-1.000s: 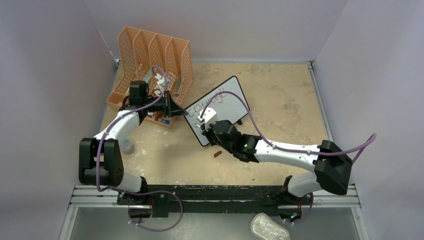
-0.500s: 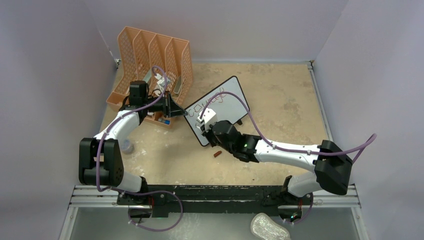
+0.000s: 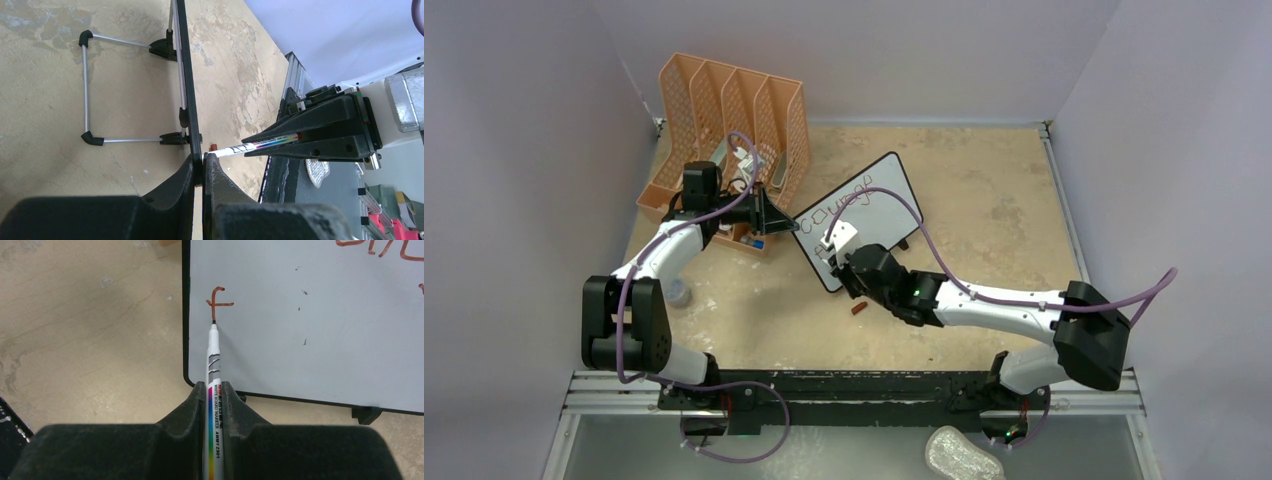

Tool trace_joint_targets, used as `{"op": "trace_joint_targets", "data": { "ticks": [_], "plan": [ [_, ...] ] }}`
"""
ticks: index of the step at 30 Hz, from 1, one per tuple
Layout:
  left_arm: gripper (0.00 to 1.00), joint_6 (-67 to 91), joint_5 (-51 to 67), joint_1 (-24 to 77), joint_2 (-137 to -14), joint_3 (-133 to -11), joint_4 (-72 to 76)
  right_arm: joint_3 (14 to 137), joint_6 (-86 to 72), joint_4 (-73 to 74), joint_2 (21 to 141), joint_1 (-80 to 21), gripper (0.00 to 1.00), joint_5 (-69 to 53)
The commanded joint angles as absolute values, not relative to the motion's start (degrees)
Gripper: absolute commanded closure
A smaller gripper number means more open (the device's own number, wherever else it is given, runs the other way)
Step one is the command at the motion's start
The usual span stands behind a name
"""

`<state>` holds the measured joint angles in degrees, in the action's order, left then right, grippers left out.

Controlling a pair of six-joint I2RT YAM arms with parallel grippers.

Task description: Write a sentence on the whiteboard

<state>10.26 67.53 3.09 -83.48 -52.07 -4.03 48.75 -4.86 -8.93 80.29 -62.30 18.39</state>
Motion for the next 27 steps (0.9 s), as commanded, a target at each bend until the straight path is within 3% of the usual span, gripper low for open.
{"op": "trace_joint_targets", "data": {
  "ticks": [1, 27],
  "plan": [
    [1.00, 7.7, 65.9, 3.9, -83.9, -52.4, -5.1, 47.6, -5.2, -7.8, 78.7, -62.2, 1.00, 18.6],
    [1.00, 7.7, 66.1, 3.9, -83.9, -52.4, -5.2, 50.2, -5.1, -11.6, 77.3, -61.2, 1.00, 21.3]
  ]
}}
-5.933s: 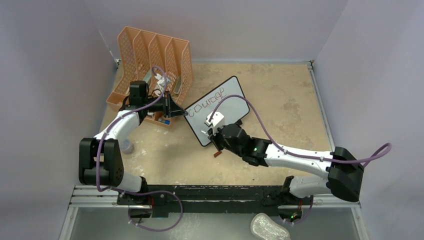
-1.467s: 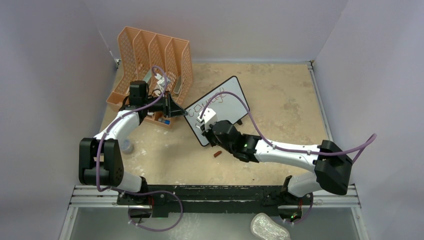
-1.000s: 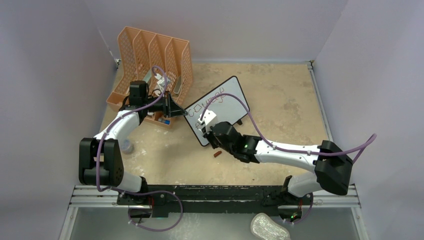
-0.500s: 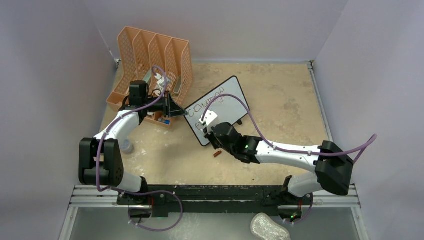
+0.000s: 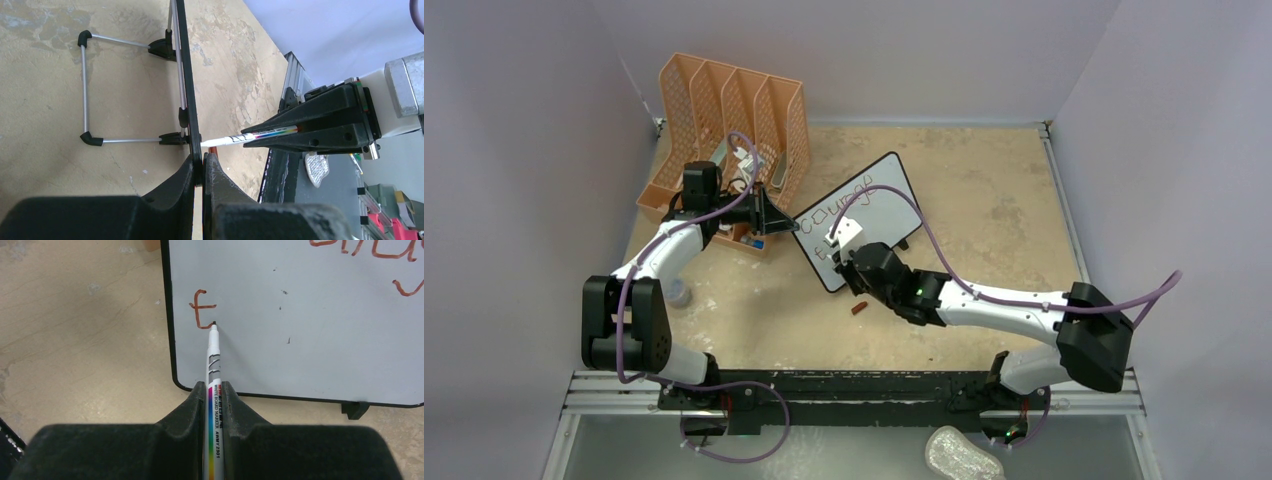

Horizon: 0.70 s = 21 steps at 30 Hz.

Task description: Write a sentence on the whiteboard

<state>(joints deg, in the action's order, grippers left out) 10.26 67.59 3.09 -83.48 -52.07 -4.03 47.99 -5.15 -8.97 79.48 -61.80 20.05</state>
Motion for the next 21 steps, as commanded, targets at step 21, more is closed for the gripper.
{"op": "trace_joint_targets", "data": {
  "ticks": [21],
  "plan": [
    [1.00, 7.7, 66.0, 3.9, -84.0, -52.5, -5.1, 51.3, -4.8, -13.7, 79.3, -60.6, 1.00, 20.4]
  ]
}}
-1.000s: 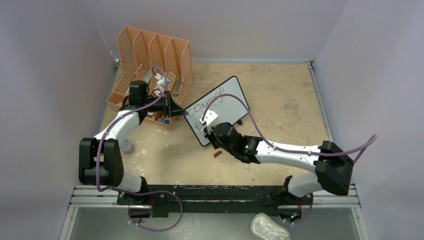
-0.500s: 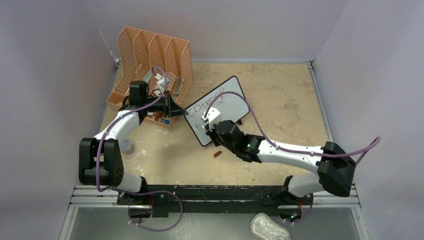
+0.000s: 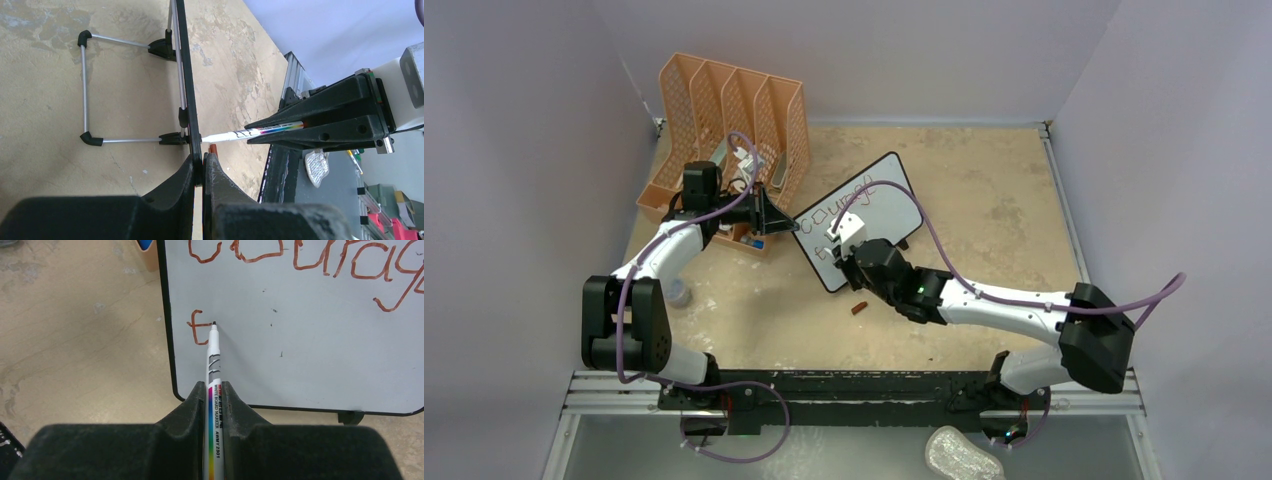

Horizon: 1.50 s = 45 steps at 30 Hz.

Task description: Write a sentence on the whiteboard

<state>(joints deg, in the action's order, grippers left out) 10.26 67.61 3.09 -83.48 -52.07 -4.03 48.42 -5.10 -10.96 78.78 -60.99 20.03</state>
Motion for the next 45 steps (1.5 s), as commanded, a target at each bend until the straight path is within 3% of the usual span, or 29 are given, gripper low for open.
{"op": "trace_joint_targets", "data": {
  "ticks": [1, 28, 45],
  "plan": [
    [1.00, 7.7, 66.0, 3.9, -84.0, -52.5, -5.1, 51.4, -4.9, -13.5, 79.4, -60.6, 1.00, 20.3],
    [1.00, 7.7, 65.9, 3.9, -84.2, -52.4, -5.2, 46.6, -6.1, -8.0, 77.0, -60.6, 1.00, 19.2],
    [1.00, 7.7, 66.2, 3.9, -84.1, -52.5, -5.2, 49.8, -5.9, -10.7, 79.0, -58.5, 1.00, 22.4]
  ]
}}
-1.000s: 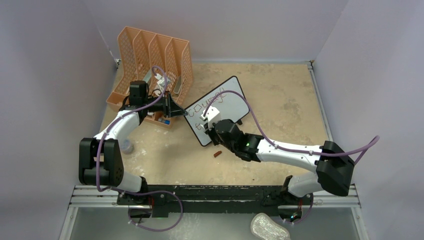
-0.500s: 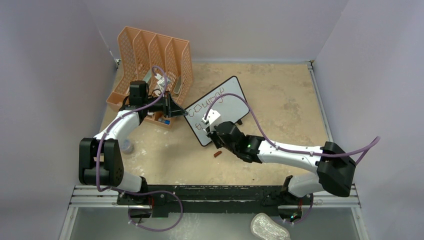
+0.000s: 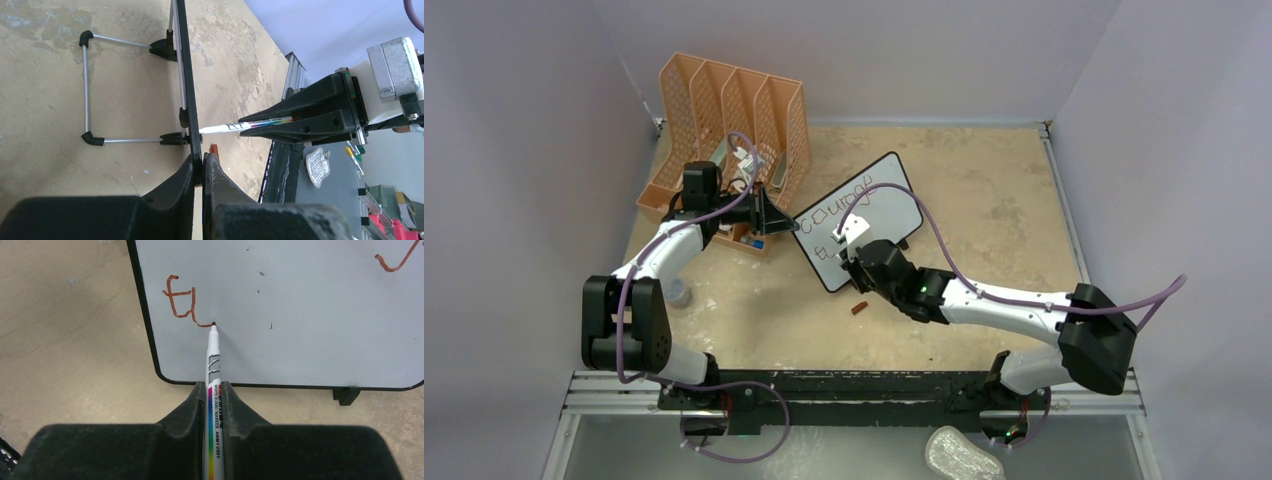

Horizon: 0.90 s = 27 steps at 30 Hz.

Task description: Write a sentence on the whiteboard

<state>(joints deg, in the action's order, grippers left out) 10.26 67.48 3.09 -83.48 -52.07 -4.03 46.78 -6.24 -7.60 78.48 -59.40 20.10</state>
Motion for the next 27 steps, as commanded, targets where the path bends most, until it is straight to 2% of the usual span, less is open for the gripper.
{"op": "trace_joint_targets", "data": {
  "ticks": [1, 27],
  "plan": [
    [1.00, 7.7, 66.2, 3.9, -84.1, -52.4, -5.2, 50.0, -5.8, -10.8, 79.2, -58.5, 1.00, 22.3],
    [1.00, 7.6, 66.2, 4.0, -84.0, -52.5, -5.1, 53.4, -3.2, -12.8, 80.8, -58.4, 1.00, 19.4]
  ]
}}
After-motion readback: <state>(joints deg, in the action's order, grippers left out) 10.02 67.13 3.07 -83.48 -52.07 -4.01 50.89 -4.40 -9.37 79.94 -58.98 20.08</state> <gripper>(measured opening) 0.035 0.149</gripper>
